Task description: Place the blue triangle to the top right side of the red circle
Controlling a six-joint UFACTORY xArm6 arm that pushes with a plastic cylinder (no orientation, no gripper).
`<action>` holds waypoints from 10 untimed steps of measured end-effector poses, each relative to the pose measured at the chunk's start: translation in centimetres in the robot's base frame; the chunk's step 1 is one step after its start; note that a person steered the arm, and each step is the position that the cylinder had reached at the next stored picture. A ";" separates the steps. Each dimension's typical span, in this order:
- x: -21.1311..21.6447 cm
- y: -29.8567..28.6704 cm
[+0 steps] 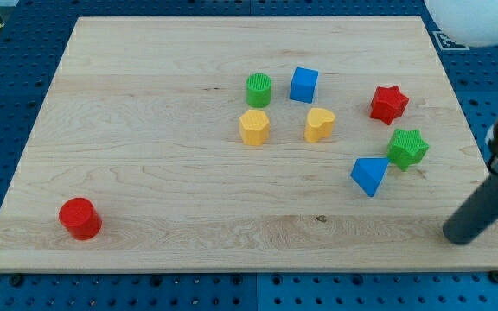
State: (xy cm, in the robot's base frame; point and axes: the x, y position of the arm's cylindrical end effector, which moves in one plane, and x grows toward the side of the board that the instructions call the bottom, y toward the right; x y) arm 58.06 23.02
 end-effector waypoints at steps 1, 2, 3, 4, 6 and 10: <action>-4.8 -2.0; -5.8 -2.2; -5.8 -5.9; -6.4 -12.9; -9.6 -23.7; -14.0 -35.4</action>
State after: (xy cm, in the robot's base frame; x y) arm 44.02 -12.42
